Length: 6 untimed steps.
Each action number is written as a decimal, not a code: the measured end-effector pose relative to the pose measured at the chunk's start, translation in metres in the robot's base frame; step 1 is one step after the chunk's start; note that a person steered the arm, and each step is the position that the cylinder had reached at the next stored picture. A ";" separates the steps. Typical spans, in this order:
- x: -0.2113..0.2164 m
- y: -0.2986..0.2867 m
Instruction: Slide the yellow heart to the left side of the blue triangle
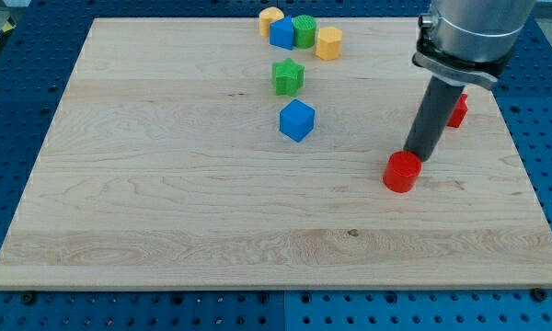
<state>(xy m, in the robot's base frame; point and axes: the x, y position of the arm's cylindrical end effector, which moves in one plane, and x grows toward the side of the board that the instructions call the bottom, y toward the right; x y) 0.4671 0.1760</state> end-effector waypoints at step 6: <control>-0.133 0.003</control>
<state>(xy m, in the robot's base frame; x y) 0.3346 0.1791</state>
